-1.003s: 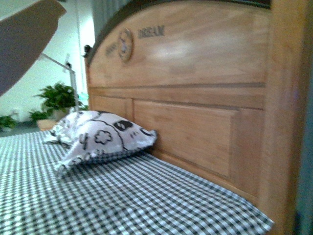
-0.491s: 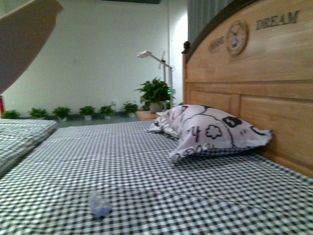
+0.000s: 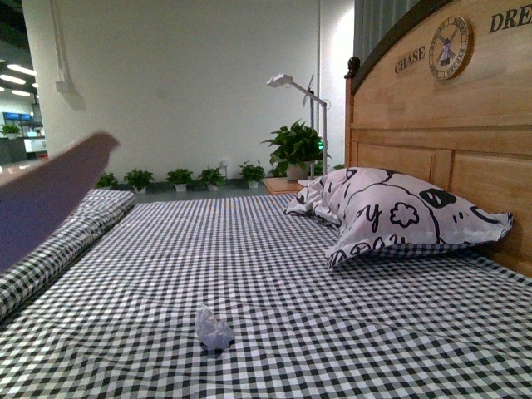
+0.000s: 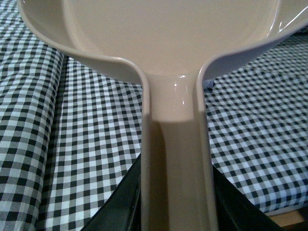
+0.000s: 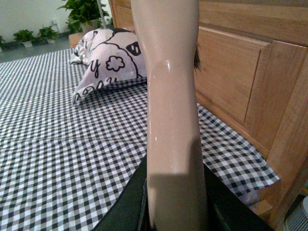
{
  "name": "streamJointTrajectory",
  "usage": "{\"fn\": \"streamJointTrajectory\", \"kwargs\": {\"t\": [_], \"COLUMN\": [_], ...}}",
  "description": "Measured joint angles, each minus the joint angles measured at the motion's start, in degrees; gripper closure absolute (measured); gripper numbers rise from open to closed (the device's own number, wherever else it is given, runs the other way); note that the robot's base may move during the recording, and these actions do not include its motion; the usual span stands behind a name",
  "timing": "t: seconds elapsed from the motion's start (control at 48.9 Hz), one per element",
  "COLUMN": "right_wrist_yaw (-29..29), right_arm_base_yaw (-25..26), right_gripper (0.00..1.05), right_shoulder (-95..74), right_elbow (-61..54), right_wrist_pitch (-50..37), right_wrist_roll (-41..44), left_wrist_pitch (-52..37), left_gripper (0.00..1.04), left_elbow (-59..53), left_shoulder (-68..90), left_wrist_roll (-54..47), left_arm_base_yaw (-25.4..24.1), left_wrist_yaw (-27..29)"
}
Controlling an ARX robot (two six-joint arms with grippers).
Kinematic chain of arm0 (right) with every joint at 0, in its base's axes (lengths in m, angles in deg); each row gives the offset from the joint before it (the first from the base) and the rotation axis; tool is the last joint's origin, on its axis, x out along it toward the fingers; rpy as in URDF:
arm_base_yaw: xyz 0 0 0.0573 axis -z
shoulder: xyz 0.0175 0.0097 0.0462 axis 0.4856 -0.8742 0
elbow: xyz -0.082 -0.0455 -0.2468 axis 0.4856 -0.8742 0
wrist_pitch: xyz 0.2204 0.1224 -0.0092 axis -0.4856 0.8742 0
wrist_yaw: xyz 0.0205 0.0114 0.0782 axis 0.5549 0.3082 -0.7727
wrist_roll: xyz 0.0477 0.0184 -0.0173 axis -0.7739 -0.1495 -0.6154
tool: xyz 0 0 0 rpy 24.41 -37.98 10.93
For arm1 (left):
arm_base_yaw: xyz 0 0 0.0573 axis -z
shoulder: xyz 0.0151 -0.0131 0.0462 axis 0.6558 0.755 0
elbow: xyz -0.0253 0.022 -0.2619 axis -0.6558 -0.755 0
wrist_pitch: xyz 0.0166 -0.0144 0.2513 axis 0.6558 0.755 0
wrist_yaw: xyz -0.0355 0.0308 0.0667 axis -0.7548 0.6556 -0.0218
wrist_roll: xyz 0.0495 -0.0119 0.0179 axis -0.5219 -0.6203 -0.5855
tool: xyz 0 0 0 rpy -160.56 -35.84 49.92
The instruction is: Clean up trash
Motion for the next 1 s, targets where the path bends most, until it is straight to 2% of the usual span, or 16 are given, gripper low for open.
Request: {"fn": "streamJointTrajectory", "kwargs": {"t": [0.102,0.164,0.286,0.409,0.655,1.003], "right_wrist_yaw": [0.04,0.02,0.02,0.04,0.04,0.04], "right_arm_base_yaw": [0.02,0.02,0.02,0.02,0.02,0.02], "right_gripper": [0.84,0.84,0.84,0.84,0.84,0.84], "right_shoulder": [0.00,0.00,0.00,0.00,0.00,0.00], "right_elbow": [0.00,0.00,0.00,0.00,0.00,0.00], "right_wrist_pitch": [0.00,0.00,0.00,0.00,0.00,0.00], "right_wrist_roll": [0.02,0.00,0.00,0.00,0.02,0.00], "left_wrist_pitch": [-5.03,-6.45,-6.21,-7.23,-10.67,-9.60], "left_gripper": [0.78,0.78,0.78,0.78,0.78,0.78], "left_elbow": [3.50,5.90,8.31,10.29,16.00,26.03], "left_shoulder": [11.04,18.16,28.83,35.41,47.23,60.89], "left_wrist_roll": [-8.11,-16.68,-30.60,-38.32,-45.09,-47.01], "left_arm_base_yaw": [-2.84,-3.67,-3.58,-2.62,0.90,3.54], "left_wrist_yaw": [-4.83,-6.71,-6.64,-5.51,-3.02,-1.53]}}
